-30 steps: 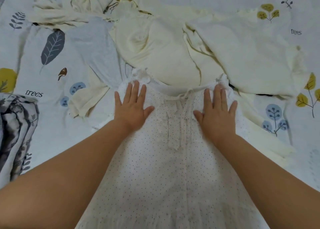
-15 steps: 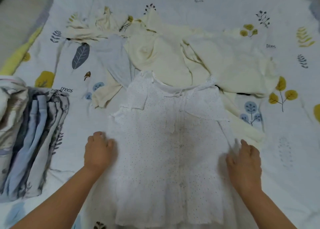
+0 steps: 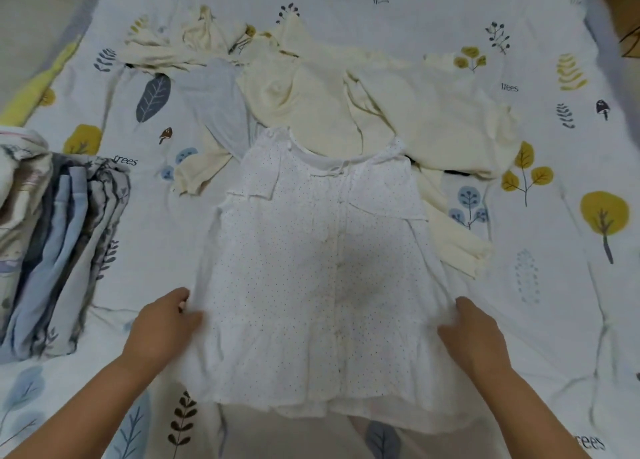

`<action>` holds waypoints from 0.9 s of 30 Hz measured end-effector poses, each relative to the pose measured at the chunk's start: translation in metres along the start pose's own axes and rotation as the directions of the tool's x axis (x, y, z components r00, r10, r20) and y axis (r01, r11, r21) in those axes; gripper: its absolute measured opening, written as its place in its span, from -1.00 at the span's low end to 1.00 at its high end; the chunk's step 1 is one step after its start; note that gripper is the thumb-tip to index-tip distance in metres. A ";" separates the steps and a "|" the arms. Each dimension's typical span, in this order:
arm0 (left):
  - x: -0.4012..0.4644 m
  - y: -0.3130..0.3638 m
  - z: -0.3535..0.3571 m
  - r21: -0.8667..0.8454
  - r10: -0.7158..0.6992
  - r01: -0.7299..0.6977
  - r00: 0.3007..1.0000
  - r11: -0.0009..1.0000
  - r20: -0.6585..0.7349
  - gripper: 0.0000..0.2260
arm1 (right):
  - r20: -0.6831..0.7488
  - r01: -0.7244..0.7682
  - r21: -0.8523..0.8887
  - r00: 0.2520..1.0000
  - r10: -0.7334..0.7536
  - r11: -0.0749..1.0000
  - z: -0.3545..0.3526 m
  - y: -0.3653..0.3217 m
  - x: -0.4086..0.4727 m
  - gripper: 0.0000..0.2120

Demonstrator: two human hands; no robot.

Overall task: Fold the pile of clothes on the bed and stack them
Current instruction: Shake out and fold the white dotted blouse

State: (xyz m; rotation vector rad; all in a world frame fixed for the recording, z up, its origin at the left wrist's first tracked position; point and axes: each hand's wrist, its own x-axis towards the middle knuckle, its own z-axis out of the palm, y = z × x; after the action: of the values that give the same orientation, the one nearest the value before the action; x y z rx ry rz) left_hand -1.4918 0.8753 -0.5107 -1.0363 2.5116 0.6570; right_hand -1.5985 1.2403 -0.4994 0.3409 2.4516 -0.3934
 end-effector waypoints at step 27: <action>-0.001 0.010 0.046 0.232 0.560 -0.615 0.785 0.754 0.264 -0.45 | 0.039 0.690 -0.290 0.701 -0.712 0.663 0.063 -0.013 -0.005 -0.32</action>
State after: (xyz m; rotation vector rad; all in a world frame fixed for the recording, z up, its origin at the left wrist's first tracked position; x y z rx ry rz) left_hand -1.4925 0.9069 -0.5459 -0.0390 2.6520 0.4581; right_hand -1.5652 1.2051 -0.5413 -0.7754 2.5857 -0.3295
